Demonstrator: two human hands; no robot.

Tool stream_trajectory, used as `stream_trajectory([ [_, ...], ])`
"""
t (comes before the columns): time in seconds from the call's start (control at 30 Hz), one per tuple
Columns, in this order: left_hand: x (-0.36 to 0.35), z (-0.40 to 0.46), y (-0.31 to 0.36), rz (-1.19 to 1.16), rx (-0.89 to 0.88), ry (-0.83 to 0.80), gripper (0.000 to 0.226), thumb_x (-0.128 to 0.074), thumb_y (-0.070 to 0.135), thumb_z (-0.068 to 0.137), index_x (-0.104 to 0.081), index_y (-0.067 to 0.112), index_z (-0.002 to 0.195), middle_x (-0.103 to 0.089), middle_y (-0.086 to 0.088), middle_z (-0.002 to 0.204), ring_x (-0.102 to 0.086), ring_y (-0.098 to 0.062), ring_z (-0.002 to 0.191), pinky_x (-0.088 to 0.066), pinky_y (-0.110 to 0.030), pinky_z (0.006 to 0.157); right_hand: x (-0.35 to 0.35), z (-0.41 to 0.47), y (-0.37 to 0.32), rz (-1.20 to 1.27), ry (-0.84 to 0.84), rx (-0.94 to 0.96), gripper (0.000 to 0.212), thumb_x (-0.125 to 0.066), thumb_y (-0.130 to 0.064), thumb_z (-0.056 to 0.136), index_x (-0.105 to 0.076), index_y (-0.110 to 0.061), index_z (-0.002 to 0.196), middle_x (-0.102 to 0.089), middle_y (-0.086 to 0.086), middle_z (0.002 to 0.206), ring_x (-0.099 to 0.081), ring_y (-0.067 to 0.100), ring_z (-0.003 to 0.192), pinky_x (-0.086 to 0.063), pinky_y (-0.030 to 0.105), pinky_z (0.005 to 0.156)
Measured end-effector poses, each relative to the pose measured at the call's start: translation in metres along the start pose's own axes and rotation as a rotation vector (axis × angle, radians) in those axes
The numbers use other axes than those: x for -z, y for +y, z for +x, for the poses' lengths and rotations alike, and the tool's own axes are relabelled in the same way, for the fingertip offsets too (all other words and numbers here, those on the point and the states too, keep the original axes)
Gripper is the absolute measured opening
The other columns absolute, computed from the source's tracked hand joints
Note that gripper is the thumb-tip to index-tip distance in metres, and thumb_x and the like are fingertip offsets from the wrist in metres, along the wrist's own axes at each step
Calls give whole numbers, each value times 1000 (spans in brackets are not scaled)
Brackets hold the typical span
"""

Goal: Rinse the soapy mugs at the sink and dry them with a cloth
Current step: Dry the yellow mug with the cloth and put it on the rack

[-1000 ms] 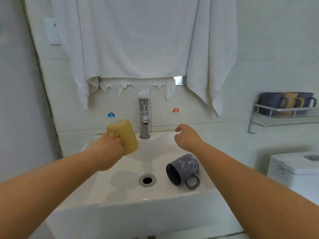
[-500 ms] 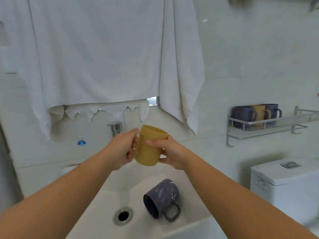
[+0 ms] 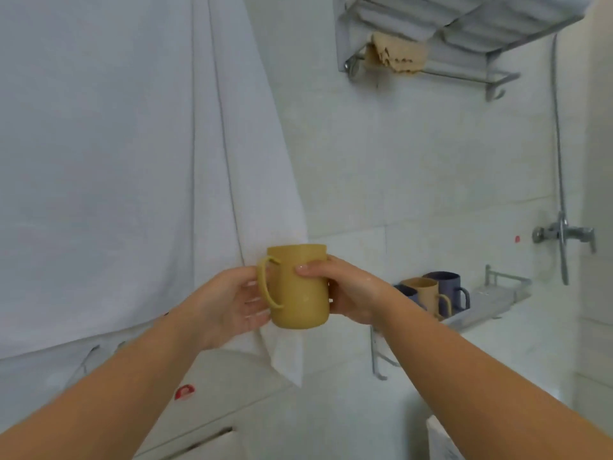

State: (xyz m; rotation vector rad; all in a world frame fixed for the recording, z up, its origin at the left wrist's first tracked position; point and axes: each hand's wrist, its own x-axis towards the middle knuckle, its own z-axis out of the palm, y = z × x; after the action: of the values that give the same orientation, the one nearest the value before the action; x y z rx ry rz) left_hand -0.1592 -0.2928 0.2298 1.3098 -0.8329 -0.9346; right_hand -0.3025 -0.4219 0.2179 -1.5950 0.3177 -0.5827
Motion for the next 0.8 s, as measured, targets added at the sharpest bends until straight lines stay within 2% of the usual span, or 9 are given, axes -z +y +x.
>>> stream_trajectory([
  [0.07,-17,17,28,18,42,-138,20,-69,24,79,-70,13,95,-70,-10,94,-66,-25,89,-54,-38,81,23,2,-30,33,-1,-4,60,-75,-37,68,-59,-23,124,-65,1,124,-60,22,116,-49,43,99],
  [0.13,-38,35,57,42,74,-242,56,-78,31,66,-67,13,117,-68,-13,118,-65,-33,108,-56,-44,86,44,3,-65,42,6,7,56,-72,-35,71,-60,-16,122,-66,5,122,-61,25,115,-49,44,98],
  [0.2,-66,49,88,57,63,-301,71,-84,37,58,-63,17,124,-66,-10,125,-63,-32,115,-57,-43,81,64,2,-101,33,92,1,55,-72,-35,71,-58,-13,119,-66,7,120,-63,25,111,-53,42,93],
  [0.3,-110,63,134,19,2,-302,61,-82,38,66,-63,20,121,-68,-7,122,-65,-28,111,-57,-40,75,95,3,-152,6,171,-1,62,-77,-41,71,-56,-14,123,-64,7,123,-62,24,113,-53,42,95],
  [0.4,-143,80,174,2,-74,-250,58,-72,38,64,-63,21,118,-68,-7,119,-67,-27,102,-56,-40,75,123,7,-200,-36,225,8,43,-67,-48,83,-60,-21,116,-65,4,119,-62,22,110,-53,36,91],
  [0.47,-159,92,195,-12,-101,-185,61,-74,40,63,-60,23,119,-65,-5,121,-65,-27,104,-54,-41,78,142,18,-228,-109,385,46,43,-63,-49,87,-54,-23,120,-57,5,129,-59,22,111,-51,36,92],
  [0.6,-176,119,225,-38,-146,-53,43,-73,38,79,-57,27,117,-63,0,116,-63,-24,100,-51,-39,76,182,51,-268,-776,786,275,82,-66,-34,86,-17,-20,150,-25,5,152,-32,25,135,-36,38,103],
  [0.7,-179,135,240,-54,-175,5,38,-72,38,81,-57,29,114,-64,0,111,-63,-23,98,-51,-37,72,206,81,-293,-1184,807,429,99,-69,-35,83,0,-21,153,-9,4,159,-11,23,146,-25,41,114],
  [0.8,-175,145,245,-75,-179,60,43,-74,39,79,-57,27,117,-64,-1,113,-63,-25,100,-51,-37,72,224,119,-314,-1434,776,426,104,-69,-41,82,5,-22,153,0,7,161,0,24,148,-7,42,120],
])
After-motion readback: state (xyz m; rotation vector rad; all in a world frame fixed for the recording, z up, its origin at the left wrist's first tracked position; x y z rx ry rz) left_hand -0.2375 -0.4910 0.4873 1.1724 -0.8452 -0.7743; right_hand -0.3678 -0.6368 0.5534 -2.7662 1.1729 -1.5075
